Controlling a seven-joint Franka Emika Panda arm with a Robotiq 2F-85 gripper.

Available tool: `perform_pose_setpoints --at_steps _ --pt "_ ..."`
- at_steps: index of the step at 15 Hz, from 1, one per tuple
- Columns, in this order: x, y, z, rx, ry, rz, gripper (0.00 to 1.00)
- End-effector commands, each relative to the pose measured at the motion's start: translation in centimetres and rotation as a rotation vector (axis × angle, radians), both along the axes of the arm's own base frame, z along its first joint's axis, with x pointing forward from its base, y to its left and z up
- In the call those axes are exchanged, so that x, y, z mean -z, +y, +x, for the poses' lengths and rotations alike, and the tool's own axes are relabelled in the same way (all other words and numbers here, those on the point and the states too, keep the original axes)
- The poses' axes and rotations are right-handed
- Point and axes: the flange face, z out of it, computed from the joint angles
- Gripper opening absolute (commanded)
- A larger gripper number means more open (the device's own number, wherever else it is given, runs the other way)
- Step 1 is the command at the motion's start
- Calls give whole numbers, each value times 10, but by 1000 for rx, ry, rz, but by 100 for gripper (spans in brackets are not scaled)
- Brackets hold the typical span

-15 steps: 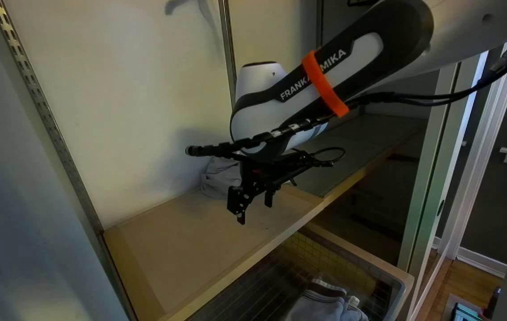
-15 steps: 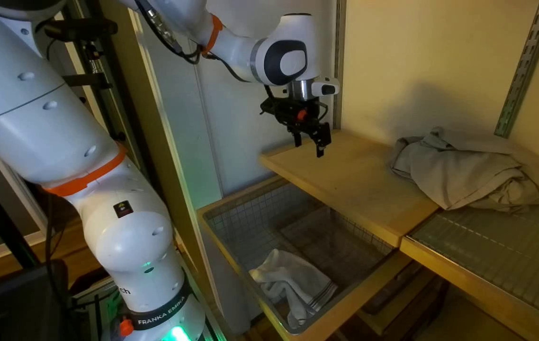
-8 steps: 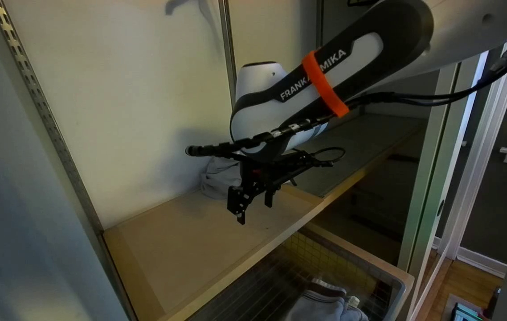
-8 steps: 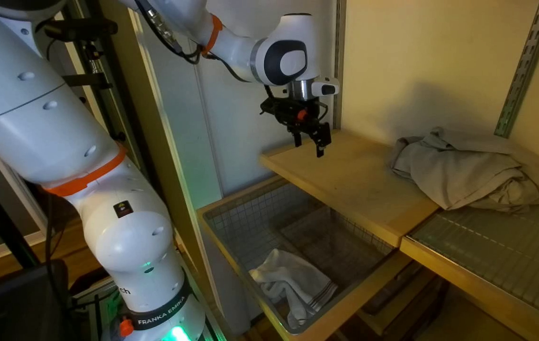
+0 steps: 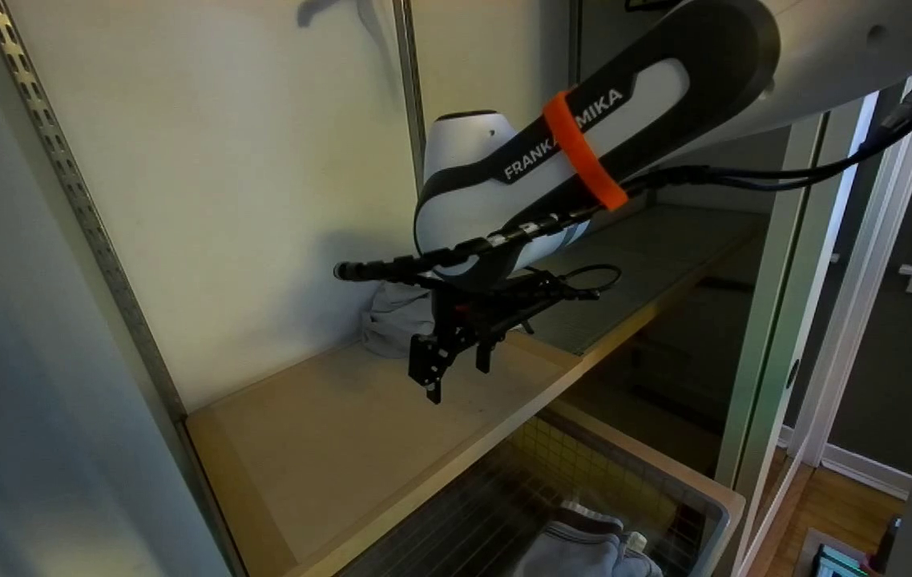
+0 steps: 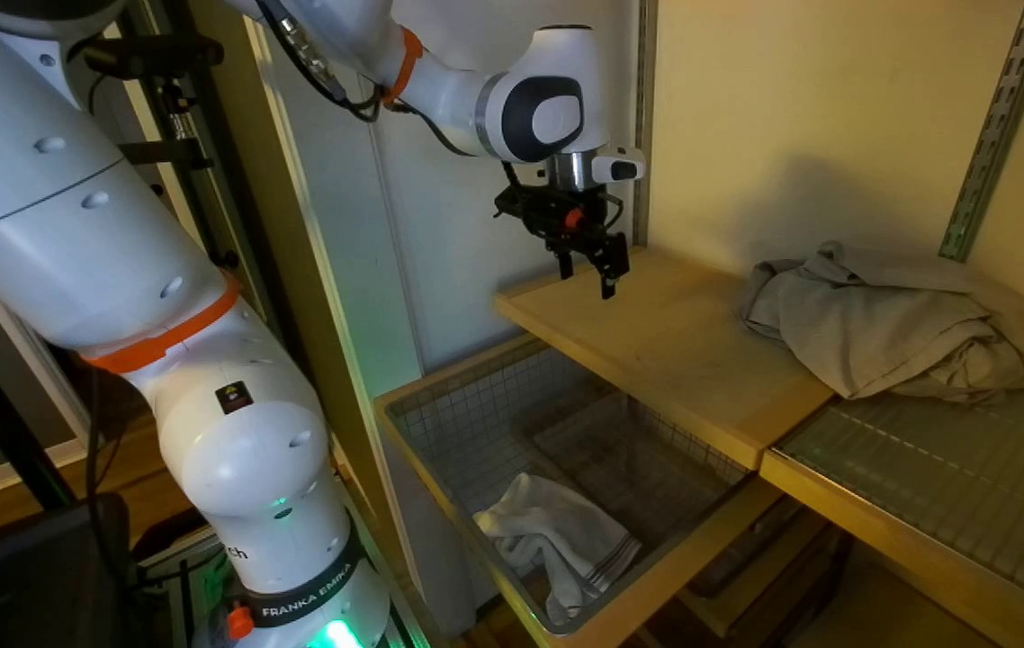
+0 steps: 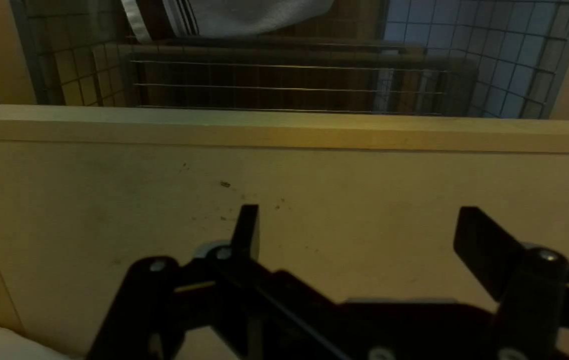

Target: Unfold the cloth

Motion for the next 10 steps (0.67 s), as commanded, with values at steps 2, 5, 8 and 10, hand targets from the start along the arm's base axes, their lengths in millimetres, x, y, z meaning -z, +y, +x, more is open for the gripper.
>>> perform_pose_setpoints --at_steps 2,5,8,10 --pt "-4 -11 21 51 -48 22 100" --pt "-16 -33 56 122 -150 55 100" --pt "-26 -56 92 183 -248 77 100" --pt "-22 -71 116 211 -287 69 100"
